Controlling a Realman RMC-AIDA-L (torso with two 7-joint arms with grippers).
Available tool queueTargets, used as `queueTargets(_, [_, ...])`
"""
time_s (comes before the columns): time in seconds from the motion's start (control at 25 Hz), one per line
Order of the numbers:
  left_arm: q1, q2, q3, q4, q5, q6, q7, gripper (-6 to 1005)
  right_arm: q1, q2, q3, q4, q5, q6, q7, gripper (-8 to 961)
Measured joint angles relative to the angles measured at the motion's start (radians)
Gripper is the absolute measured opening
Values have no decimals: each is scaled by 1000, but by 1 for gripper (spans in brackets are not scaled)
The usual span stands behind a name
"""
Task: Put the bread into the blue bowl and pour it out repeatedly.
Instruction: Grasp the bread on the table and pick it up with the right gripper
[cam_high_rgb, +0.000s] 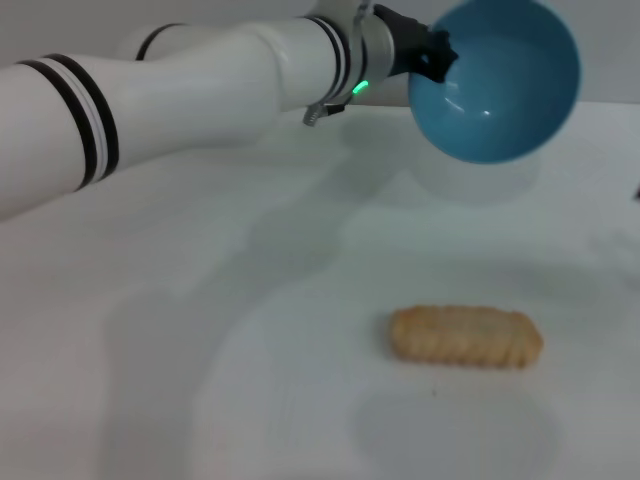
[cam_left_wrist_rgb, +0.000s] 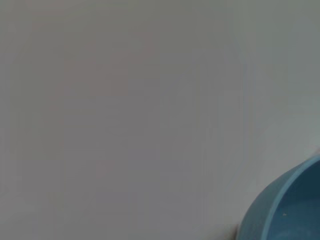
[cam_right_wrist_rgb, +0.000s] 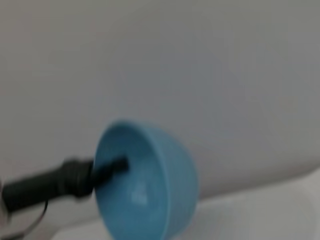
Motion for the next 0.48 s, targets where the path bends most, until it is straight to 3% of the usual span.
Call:
queueTargets(0.2, [7, 2, -14, -8, 1, 0, 1, -1, 59, 0, -12, 75, -99, 77, 82, 493])
queueTargets(0.48, [16, 0, -15, -8, 1, -1, 2, 0, 104, -1, -156, 131, -211, 156, 291, 488])
